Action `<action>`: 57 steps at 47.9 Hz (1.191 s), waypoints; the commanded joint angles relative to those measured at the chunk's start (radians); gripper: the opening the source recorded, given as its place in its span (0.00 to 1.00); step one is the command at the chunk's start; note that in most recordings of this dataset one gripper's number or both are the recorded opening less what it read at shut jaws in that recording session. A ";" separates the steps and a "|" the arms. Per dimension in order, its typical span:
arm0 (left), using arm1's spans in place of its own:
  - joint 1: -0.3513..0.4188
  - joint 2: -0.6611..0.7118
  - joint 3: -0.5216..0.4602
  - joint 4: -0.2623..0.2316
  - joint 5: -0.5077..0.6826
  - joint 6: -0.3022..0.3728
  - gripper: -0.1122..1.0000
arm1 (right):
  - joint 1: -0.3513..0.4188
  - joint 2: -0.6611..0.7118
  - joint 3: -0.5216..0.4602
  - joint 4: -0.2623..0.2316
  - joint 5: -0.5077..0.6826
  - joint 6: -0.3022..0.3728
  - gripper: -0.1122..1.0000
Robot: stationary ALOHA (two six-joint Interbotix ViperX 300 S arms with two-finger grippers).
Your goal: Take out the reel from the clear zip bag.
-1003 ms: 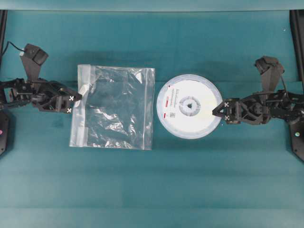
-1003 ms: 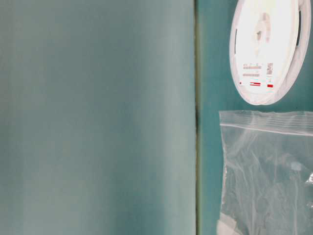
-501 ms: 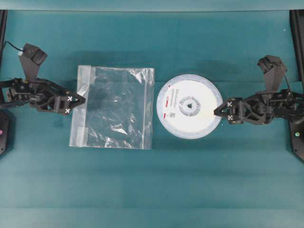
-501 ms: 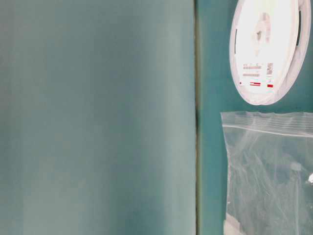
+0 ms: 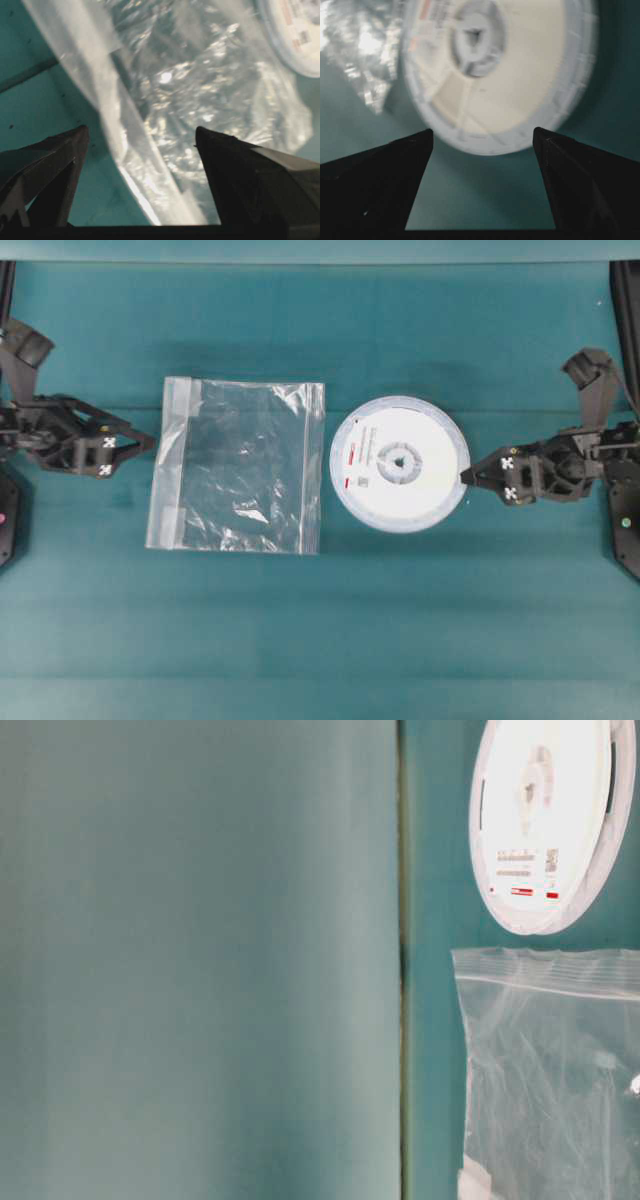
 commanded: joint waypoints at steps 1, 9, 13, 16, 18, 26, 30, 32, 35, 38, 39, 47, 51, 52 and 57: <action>-0.008 -0.081 -0.015 0.003 0.035 0.044 0.93 | -0.003 -0.060 -0.034 -0.021 0.018 -0.066 0.95; -0.011 -0.219 -0.028 0.003 0.071 0.126 0.93 | -0.003 -0.155 -0.066 -0.046 0.069 -0.160 0.95; -0.011 -0.285 -0.029 0.003 0.086 0.153 0.93 | -0.003 -0.190 -0.080 -0.057 0.086 -0.193 0.95; -0.011 -0.330 -0.034 0.003 0.100 0.175 0.93 | -0.003 -0.215 -0.087 -0.071 0.091 -0.221 0.95; -0.014 -0.357 -0.035 0.005 0.112 0.192 0.93 | -0.003 -0.230 -0.091 -0.080 0.092 -0.238 0.95; -0.038 -0.445 -0.061 0.005 0.156 0.233 0.93 | -0.002 -0.284 -0.098 -0.087 0.095 -0.296 0.94; -0.055 -0.466 -0.074 0.003 0.178 0.244 0.93 | 0.000 -0.310 -0.100 -0.089 0.095 -0.324 0.93; -0.067 -0.472 -0.080 0.003 0.190 0.255 0.93 | 0.000 -0.321 -0.101 -0.091 0.095 -0.337 0.93; -0.092 -0.479 -0.086 0.003 0.206 0.285 0.93 | 0.002 -0.337 -0.104 -0.091 0.095 -0.359 0.93; -0.115 -0.479 -0.092 0.003 0.206 0.319 0.93 | 0.003 -0.357 -0.114 -0.089 0.095 -0.393 0.93; -0.121 -0.480 -0.097 0.003 0.206 0.331 0.93 | 0.003 -0.362 -0.117 -0.089 0.095 -0.403 0.93; -0.141 -0.480 -0.133 0.003 0.207 0.417 0.93 | 0.018 -0.383 -0.147 -0.091 0.095 -0.497 0.93; -0.141 -0.482 -0.147 0.003 0.207 0.457 0.93 | 0.032 -0.385 -0.156 -0.091 0.095 -0.557 0.93; -0.141 -0.482 -0.147 0.003 0.209 0.463 0.93 | 0.035 -0.385 -0.158 -0.091 0.095 -0.575 0.93; -0.141 -0.483 -0.147 0.003 0.210 0.494 0.93 | 0.051 -0.383 -0.158 -0.091 0.095 -0.661 0.93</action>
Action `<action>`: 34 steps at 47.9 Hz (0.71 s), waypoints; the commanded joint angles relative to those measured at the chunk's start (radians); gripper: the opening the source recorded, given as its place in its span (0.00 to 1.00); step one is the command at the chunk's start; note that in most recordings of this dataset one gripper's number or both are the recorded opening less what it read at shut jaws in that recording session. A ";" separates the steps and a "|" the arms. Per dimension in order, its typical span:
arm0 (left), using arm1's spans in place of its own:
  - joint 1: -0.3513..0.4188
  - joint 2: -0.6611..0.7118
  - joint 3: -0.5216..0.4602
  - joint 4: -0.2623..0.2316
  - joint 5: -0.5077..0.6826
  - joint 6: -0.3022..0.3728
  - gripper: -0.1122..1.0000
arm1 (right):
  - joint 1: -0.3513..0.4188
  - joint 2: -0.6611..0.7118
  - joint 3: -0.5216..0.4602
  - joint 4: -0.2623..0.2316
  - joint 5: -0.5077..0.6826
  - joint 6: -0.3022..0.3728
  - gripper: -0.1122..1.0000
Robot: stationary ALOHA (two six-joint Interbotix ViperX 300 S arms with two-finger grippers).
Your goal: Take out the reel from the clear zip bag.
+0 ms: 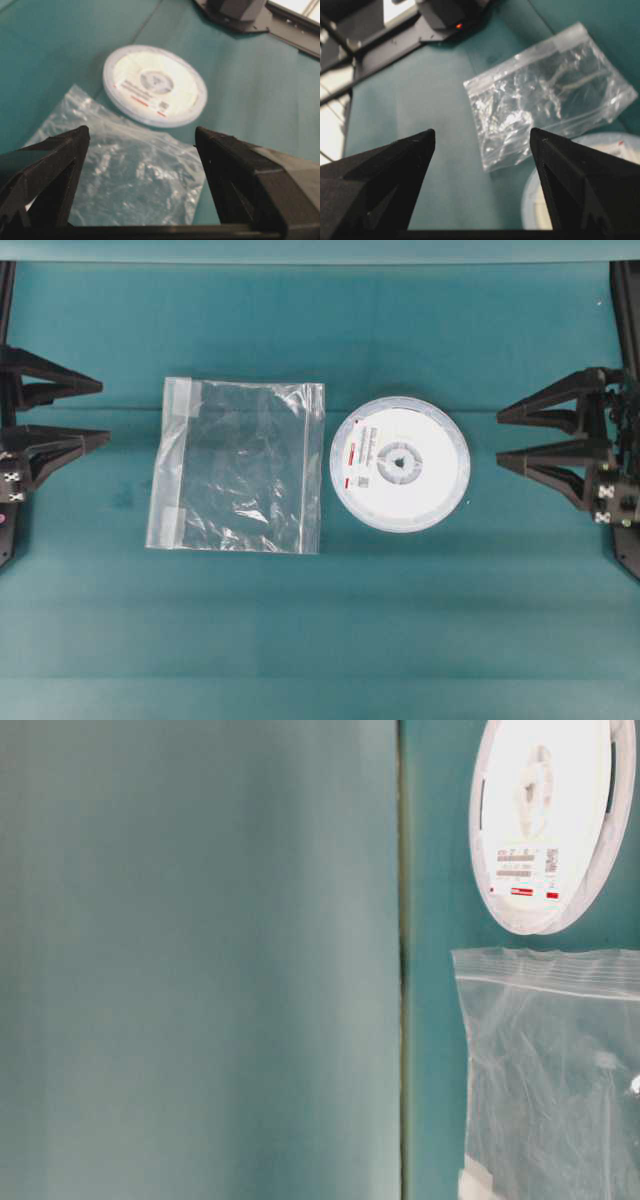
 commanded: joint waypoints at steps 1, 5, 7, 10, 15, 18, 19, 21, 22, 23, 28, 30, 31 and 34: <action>-0.002 0.002 -0.028 0.005 -0.003 0.020 0.93 | 0.011 0.003 -0.025 -0.003 -0.005 -0.057 0.93; -0.006 0.002 -0.028 0.003 -0.005 0.037 0.93 | 0.011 0.003 -0.025 -0.003 -0.009 -0.100 0.93; -0.008 0.002 -0.029 0.003 -0.005 0.043 0.93 | 0.011 0.003 -0.023 -0.003 -0.011 -0.114 0.93; -0.011 0.002 -0.029 0.003 -0.005 0.051 0.93 | 0.009 0.003 -0.023 -0.002 -0.012 -0.123 0.93; -0.014 0.002 -0.032 0.003 -0.005 0.054 0.93 | 0.009 0.003 -0.021 -0.003 -0.012 -0.123 0.92; -0.015 0.000 -0.034 0.003 -0.005 0.054 0.93 | 0.009 0.003 -0.023 -0.003 -0.011 -0.124 0.92; -0.015 0.000 -0.034 0.003 -0.005 0.054 0.93 | 0.009 0.003 -0.023 -0.003 -0.011 -0.124 0.92; -0.017 -0.002 -0.035 0.003 -0.008 0.055 0.93 | 0.008 0.003 -0.021 -0.003 -0.012 -0.124 0.92; -0.018 -0.003 -0.038 0.003 -0.009 0.057 0.93 | 0.009 0.003 -0.023 -0.003 -0.012 -0.126 0.92; -0.021 -0.005 -0.041 0.003 -0.011 0.057 0.93 | 0.009 0.003 -0.023 -0.003 -0.012 -0.126 0.92; -0.043 -0.015 -0.061 0.003 -0.014 0.098 0.93 | 0.009 0.000 -0.023 -0.003 -0.014 -0.126 0.92; -0.055 -0.018 -0.064 0.003 -0.014 0.127 0.93 | 0.009 -0.003 -0.025 -0.002 -0.014 -0.126 0.92; -0.061 -0.020 -0.066 0.003 -0.014 0.143 0.93 | 0.009 -0.005 -0.025 -0.003 -0.014 -0.127 0.92; -0.077 -0.025 -0.067 0.003 -0.014 0.178 0.93 | 0.009 -0.011 -0.025 -0.003 -0.014 -0.127 0.92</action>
